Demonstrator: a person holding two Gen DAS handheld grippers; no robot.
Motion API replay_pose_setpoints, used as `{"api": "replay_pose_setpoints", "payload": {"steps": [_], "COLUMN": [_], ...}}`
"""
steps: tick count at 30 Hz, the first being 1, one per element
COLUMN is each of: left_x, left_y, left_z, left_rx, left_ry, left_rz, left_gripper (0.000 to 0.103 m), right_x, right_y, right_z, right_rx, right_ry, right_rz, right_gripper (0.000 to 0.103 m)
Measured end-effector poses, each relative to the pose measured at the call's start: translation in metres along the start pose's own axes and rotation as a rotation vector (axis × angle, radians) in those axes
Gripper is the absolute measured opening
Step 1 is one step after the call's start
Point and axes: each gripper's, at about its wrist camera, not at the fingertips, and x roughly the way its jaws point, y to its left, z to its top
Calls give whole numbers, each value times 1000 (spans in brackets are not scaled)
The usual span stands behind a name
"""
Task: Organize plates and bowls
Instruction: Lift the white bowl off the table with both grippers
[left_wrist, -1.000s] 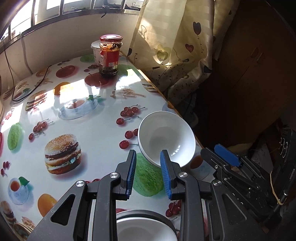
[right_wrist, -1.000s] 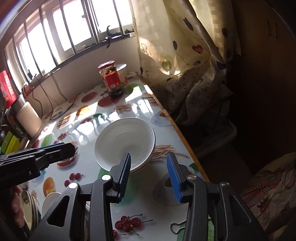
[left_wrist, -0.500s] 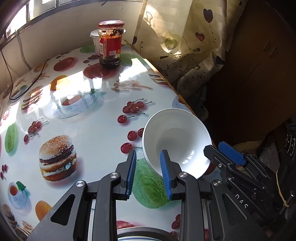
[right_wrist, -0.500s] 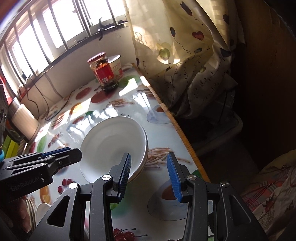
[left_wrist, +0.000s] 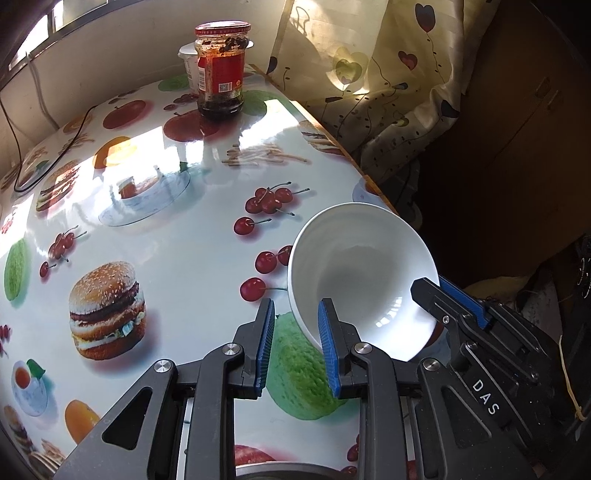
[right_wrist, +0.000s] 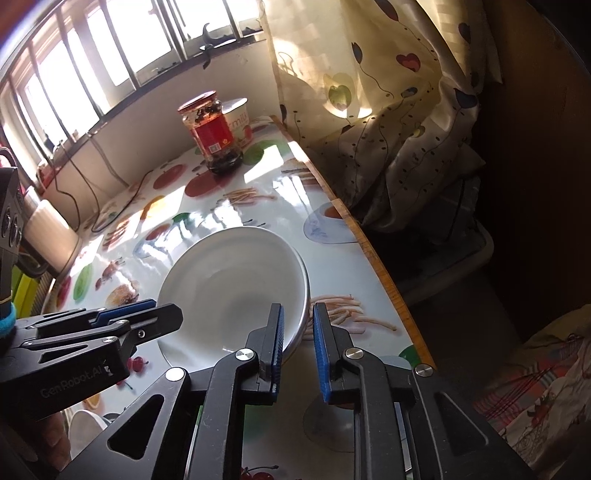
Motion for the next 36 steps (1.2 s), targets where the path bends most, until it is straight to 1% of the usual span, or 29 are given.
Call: {"api": "replay_pose_setpoints", "payload": {"steps": [2, 4, 13, 23, 36], "left_x": [0, 0, 0, -6, -34], "left_y": [0, -1, 0, 3, 4], "left_z": [0, 0, 1, -3, -14], "left_rx": [-1, 3, 6, -13, -16], "left_ry": [-1, -8, -11, -25, -79], "left_rz": [-7, -2, 4, -22, -57], "left_gripper": [15, 13, 12, 12, 12], "right_x": [0, 1, 1, -3, -32], "right_y": [0, -1, -1, -4, 7], "right_z": [0, 1, 1, 0, -6], "right_rx": [0, 7, 19, 21, 20], "right_ry": [0, -1, -4, -12, -56], "right_rz": [2, 7, 12, 15, 31], "right_gripper": [15, 14, 14, 14, 14]}}
